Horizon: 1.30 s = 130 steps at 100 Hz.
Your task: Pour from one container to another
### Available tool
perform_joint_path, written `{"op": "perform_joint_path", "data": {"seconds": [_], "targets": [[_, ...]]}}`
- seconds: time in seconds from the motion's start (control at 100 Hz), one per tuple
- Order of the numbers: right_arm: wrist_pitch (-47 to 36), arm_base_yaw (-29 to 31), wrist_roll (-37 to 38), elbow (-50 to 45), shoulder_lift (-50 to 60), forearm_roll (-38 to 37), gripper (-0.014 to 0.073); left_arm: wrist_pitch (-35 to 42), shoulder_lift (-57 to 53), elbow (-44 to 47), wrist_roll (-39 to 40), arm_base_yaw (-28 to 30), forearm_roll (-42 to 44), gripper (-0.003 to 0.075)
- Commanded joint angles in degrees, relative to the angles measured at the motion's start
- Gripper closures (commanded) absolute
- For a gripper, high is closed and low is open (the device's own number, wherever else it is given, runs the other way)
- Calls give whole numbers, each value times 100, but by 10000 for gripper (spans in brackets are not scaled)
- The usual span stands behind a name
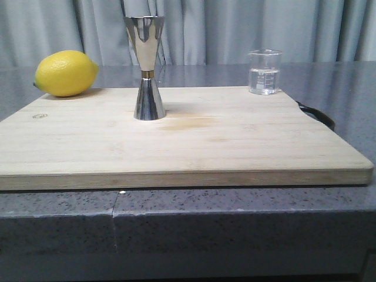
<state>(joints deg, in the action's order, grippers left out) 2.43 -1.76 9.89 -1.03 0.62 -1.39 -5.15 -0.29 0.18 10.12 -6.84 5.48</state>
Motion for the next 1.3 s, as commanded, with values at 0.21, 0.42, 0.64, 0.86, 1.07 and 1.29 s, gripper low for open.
{"op": "perform_joint_path", "data": {"seconds": [0.21, 0.42, 0.64, 0.86, 1.07, 1.29], "targets": [[-435, 42, -79, -129, 94, -4, 669, 387, -137, 213, 69, -11, 10, 740], [-435, 42, -79, -129, 94, -4, 669, 387, -137, 213, 69, -11, 10, 740], [-435, 42, -79, -129, 94, -4, 669, 387, -137, 213, 69, -11, 10, 740], [-435, 42, -79, -129, 94, -4, 669, 387, -137, 213, 69, -11, 10, 740], [-435, 42, -79, -129, 94, -4, 669, 387, -137, 213, 69, -11, 10, 740], [-907, 42, -79, -129, 94, -4, 669, 387, -137, 213, 69, -11, 10, 740]]}}
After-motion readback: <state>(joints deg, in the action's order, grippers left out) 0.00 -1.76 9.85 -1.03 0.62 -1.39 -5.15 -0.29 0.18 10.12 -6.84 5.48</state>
